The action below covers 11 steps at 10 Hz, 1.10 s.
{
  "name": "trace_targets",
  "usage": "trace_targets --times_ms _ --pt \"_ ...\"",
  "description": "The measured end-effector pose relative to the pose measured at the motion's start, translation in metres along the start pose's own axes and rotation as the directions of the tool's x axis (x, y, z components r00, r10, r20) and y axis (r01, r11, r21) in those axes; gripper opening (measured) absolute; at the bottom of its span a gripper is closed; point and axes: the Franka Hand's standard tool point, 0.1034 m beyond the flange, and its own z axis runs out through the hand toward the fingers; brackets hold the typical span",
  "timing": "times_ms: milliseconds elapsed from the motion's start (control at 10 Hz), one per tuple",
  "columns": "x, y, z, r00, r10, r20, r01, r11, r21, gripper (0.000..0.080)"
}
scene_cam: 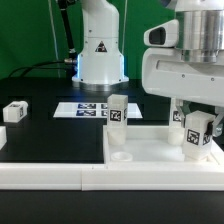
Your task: Assemble square table
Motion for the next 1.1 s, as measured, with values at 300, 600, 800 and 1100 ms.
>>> trace_targets --times_ms 300,600,800,1100 --pt "-0.0025 -0.0020 0.0009 0.885 0.459 0.084 -0.462 0.886 0.025 0.0290" --pt "-0.0007 -0.0019 0.0007 0.804 0.580 0.128 -0.586 0.810 0.013 0.0299" --pt "0.0003 -0.0022 0.0009 0.900 0.419 0.118 -0.426 0.904 0.040 0.0489" --pt "-0.0035 -0.0033 0.0012 0.992 0.088 0.090 -0.094 0.993 0.071 0.0644"
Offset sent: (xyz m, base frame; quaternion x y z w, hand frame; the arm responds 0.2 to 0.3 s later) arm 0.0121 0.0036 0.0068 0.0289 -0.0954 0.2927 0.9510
